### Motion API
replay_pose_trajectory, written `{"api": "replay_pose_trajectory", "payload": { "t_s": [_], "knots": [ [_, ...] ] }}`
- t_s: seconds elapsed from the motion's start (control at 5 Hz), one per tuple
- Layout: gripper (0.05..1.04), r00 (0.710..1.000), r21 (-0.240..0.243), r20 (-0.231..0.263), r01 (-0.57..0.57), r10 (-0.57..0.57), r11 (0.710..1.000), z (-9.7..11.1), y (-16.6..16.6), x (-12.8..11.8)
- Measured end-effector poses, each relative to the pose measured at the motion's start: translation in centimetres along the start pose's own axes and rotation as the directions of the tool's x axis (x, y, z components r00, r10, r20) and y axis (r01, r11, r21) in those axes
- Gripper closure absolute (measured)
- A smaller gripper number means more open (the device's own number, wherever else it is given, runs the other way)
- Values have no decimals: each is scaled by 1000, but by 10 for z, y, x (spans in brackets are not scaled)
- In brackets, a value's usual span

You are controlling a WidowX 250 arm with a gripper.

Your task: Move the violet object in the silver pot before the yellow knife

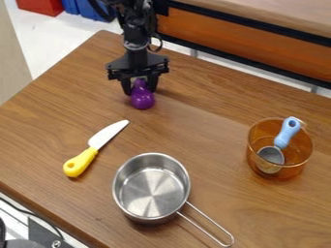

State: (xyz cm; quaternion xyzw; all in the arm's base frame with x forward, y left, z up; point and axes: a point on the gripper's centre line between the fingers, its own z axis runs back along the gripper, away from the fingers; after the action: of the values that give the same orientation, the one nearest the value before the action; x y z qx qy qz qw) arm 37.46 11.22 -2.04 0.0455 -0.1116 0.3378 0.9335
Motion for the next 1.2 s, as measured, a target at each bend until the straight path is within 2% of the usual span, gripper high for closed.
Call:
{"api": "replay_pose_trajectory", "payload": {
  "t_s": [0.2,0.4,0.6,0.8,1.0,1.2],
  "knots": [
    [485,1000,-20,0,-2,2,1000,0,-7,-3],
    [414,998,-33,-70,-4,2,999,-4,-10,-5],
    [147,996,-24,-93,-19,16,1000,-3,-8,-3],
    [83,994,-16,-104,-26,24,1000,-3,-7,-5],
    [83,993,-8,-118,-25,24,1000,4,-4,-11],
    [83,996,-32,-88,13,-15,999,28,-10,-22]
  ]
}}
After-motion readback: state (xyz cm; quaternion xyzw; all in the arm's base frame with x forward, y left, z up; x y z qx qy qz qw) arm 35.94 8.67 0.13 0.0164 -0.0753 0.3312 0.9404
